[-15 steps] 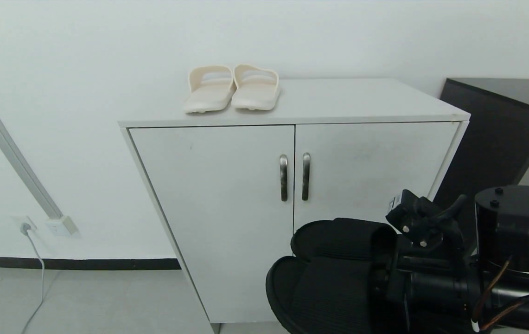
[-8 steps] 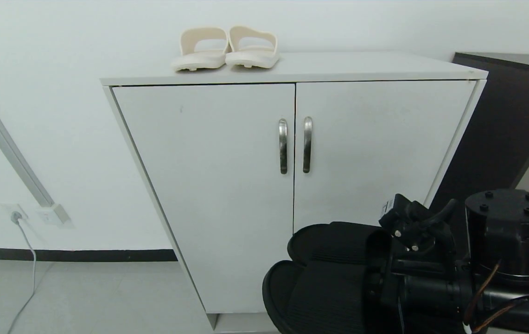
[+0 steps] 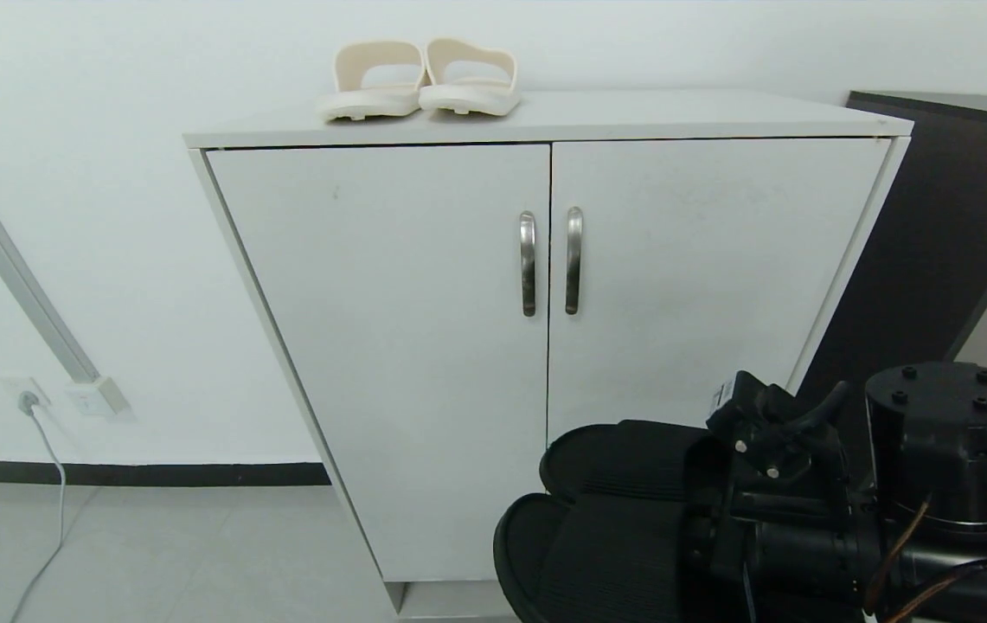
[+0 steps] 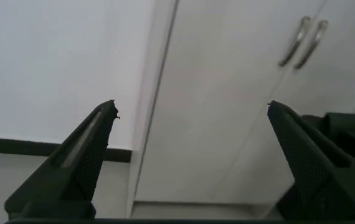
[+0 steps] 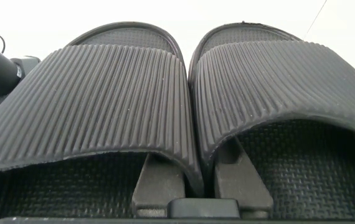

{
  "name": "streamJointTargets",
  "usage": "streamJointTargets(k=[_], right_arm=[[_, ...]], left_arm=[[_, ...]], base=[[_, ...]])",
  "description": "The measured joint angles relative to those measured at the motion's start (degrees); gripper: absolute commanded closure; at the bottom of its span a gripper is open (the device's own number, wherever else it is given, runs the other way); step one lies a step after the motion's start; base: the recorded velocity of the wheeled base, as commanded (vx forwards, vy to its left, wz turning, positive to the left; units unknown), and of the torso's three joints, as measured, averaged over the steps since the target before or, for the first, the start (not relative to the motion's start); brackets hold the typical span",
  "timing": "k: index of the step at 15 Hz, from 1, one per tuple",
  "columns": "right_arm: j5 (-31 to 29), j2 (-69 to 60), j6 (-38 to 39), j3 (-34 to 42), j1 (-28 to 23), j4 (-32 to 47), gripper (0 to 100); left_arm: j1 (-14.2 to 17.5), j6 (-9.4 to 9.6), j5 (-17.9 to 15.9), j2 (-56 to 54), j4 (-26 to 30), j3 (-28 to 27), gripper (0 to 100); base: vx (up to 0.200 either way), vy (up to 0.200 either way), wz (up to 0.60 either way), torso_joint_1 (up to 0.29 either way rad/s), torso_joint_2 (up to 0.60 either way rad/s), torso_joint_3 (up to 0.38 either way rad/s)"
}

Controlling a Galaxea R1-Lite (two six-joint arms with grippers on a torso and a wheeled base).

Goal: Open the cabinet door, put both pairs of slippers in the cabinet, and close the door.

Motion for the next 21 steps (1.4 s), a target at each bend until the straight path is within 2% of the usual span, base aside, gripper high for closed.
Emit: streamJointTargets(k=[3,6,8,10,13,15,18,21], right_arm=[[-0.09,-0.06,-0.09,0.15,0.00,0.02,100],[-0.17,-0.09,-0.11,0.22,0.48,0.00,100],[-0.17,-0.17,-0.07,0.26,0.56,0.02,100],[-0.16,-0.22,-0.05,0.30,0.59,0.02,100],[-0.16,-0.24,-0.02,0.37,0.56,0.05,100],[-0.16,-0.26,-0.02,0.37,0.50,0.02,100],[-0.16,-0.59,-0.02,0.61,0.48,0.05,100],[-0.16,-1.02,-0.09,1.51,0.54,0.02,100]], left_arm=[[-0.69,-0.15,-8.01,9.48,-2.91,-1.84,0],[-1.29,0.68,-14.29,20.02,-11.84,-2.40,0],[-3.61,1.44,-16.74,27.45,-18.58,-3.34,0],[-9.64,1.72,-17.51,33.83,-22.22,-6.69,0],[-20.48,1.77,-17.59,41.95,-23.50,-13.57,0],[-25.81,1.77,-17.65,47.56,-23.72,-17.64,0],[-31.76,1.56,-17.83,56.42,-23.97,-23.43,0],[-35.43,0.43,-17.92,64.91,-24.22,-30.34,0]], base=[[0.000,0.000,0.00,0.000,0.00,0.000],[0.000,0.000,0.00,0.000,0.00,0.000],[0.000,0.000,0.00,0.000,0.00,0.000],[0.000,0.000,0.00,0.000,0.00,0.000],[0.000,0.000,0.00,0.000,0.00,0.000],[0.000,0.000,0.00,0.000,0.00,0.000],[0.000,0.000,0.00,0.000,0.00,0.000],[0.000,0.000,0.00,0.000,0.00,0.000]])
